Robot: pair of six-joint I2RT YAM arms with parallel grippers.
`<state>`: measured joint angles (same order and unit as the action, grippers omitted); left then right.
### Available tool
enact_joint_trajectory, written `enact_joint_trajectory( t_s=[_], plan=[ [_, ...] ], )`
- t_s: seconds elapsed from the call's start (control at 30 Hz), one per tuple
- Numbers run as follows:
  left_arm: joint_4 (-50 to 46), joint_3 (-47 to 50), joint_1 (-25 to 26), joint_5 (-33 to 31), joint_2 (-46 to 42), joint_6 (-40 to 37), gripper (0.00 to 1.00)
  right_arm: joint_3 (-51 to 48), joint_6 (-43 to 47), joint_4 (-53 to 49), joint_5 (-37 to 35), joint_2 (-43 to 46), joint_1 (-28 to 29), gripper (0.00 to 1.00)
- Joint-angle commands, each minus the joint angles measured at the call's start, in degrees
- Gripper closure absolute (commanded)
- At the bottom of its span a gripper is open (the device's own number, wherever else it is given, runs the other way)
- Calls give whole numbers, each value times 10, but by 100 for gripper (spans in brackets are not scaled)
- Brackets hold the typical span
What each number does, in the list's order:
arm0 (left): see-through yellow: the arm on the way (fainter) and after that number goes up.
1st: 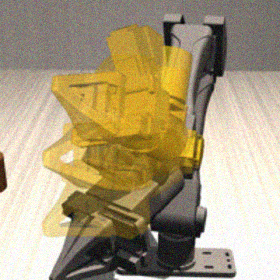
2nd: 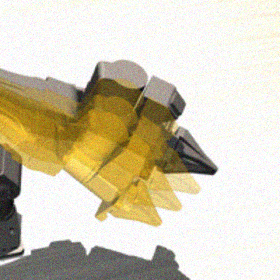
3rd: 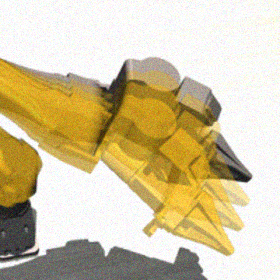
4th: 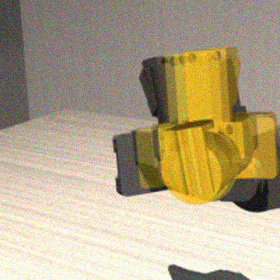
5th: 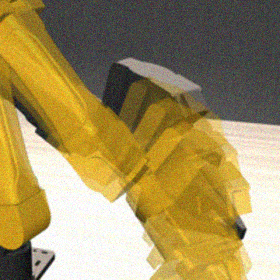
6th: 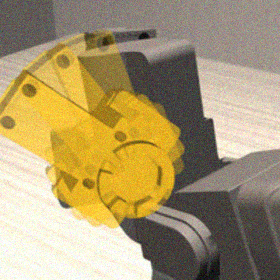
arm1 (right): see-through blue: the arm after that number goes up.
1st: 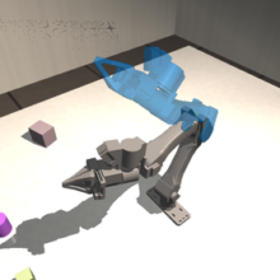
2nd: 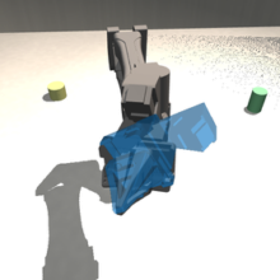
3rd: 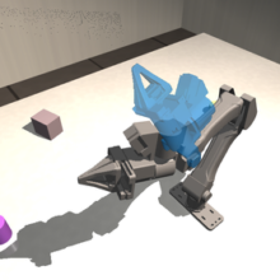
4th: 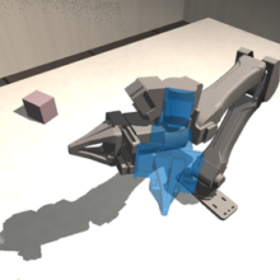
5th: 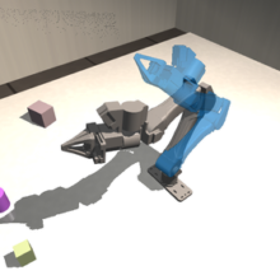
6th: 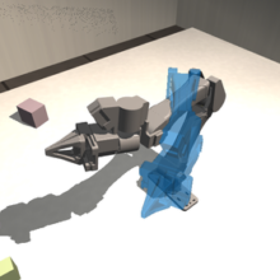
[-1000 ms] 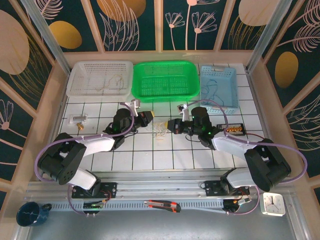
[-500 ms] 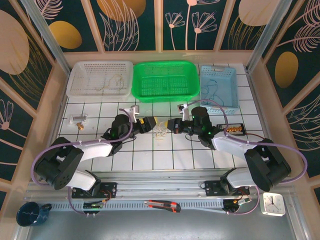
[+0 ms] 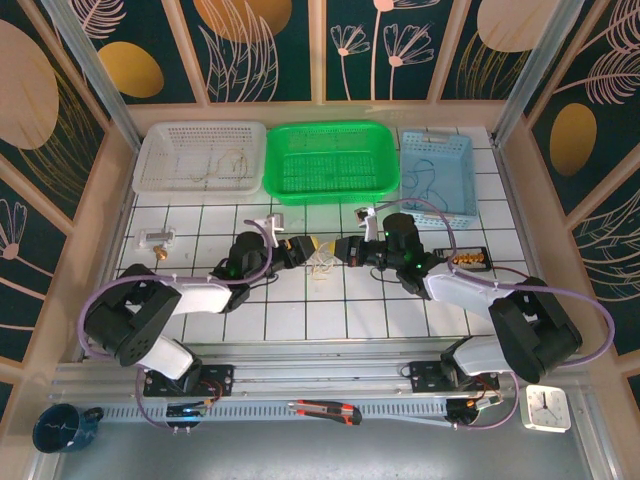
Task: Untangle the cables
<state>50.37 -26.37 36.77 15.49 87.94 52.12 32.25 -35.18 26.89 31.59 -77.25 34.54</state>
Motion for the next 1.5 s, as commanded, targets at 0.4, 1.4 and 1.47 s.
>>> enact_joint_trajectory(
  t_s=[0.4, 1.4, 1.47],
  plan=[
    [-5, -52, 4, -32, -22, -18, 100, -25, -9, 42, -10, 4, -4, 100],
    [-212, -179, 4, -16, -109, -97, 100, -10, 51, -80, -89, 99, -9, 40],
    [-214, -181, 4, -16, -110, -95, 100, -5, 41, -57, -83, 85, -2, 38]
  ],
)
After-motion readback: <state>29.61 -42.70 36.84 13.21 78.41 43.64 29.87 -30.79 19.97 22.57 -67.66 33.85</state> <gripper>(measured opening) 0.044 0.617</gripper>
